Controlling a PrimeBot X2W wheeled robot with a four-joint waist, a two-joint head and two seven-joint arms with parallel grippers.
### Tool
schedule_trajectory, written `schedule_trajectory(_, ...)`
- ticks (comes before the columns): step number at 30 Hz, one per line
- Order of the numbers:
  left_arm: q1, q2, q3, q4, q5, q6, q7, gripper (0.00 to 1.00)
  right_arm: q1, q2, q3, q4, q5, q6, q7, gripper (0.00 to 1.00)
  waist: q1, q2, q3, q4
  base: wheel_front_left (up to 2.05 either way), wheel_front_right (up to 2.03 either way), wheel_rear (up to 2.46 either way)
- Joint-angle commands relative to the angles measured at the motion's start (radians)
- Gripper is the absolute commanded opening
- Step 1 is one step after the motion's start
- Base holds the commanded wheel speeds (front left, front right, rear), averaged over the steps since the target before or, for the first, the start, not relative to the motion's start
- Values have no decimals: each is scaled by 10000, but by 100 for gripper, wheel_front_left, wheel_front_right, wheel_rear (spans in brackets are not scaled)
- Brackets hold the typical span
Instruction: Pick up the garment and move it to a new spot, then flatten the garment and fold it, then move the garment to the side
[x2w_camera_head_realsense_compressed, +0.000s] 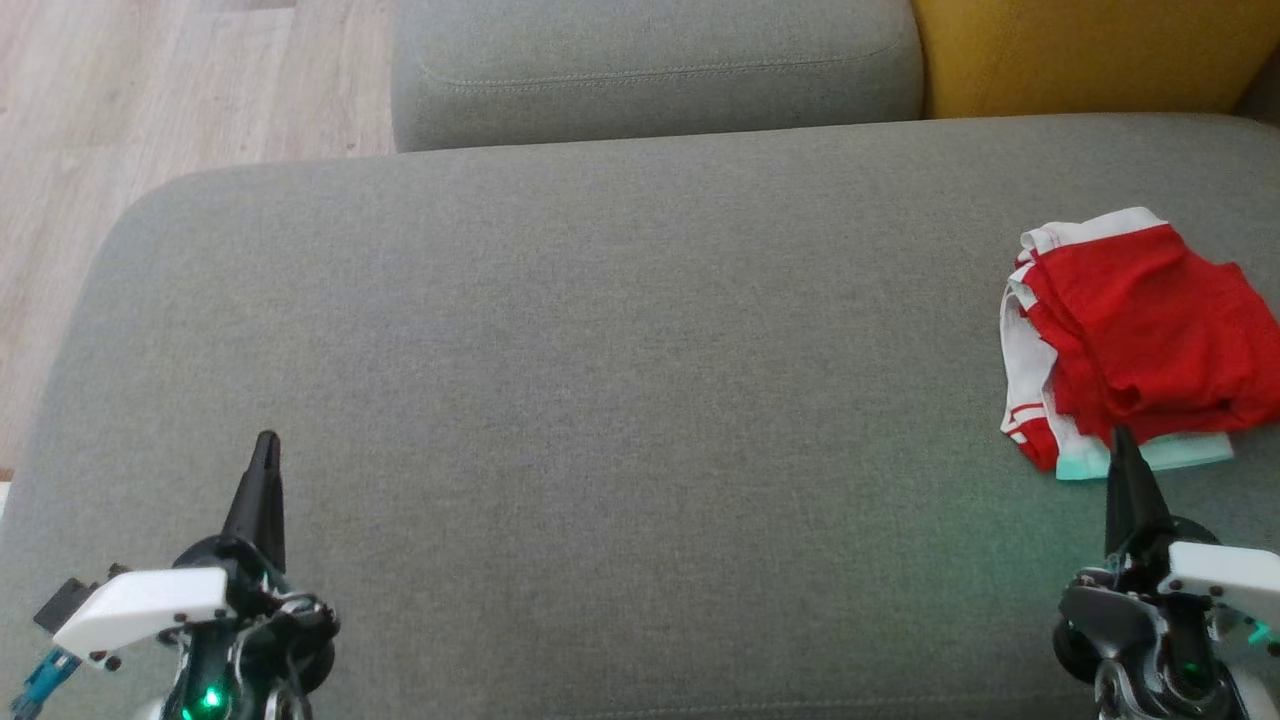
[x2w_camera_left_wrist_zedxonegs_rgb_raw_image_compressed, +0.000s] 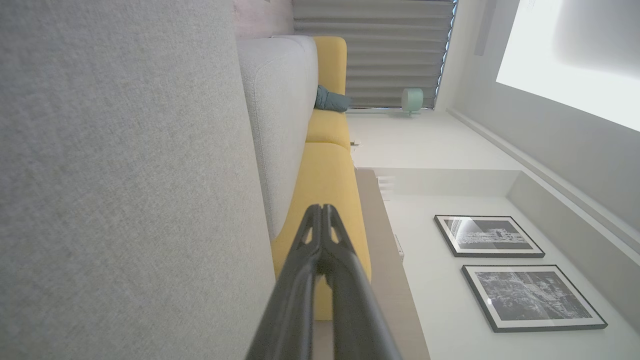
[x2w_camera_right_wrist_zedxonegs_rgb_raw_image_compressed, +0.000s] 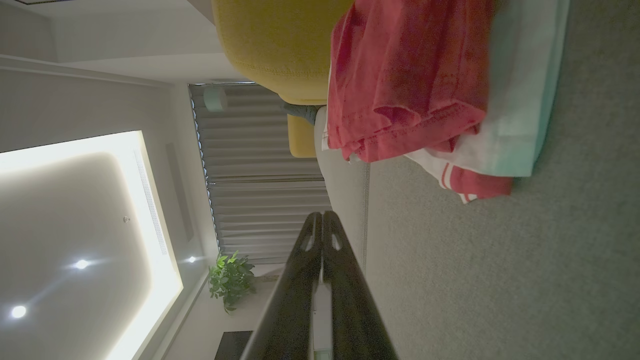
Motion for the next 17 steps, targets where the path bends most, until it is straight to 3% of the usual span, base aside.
schedule_trajectory(1, -525, 163, 348, -264, -6, -71, 52, 0, -534, -148, 169, -388, 51, -7, 49, 0, 0, 0, 0, -1, 0, 0, 0)
schedule_trajectory(17, -529, 116, 413, -261, 49, -71, 104, 0, -538, -114, 121, -385, 11, -7, 87, 0, 0, 0, 0, -1, 0, 0, 0)
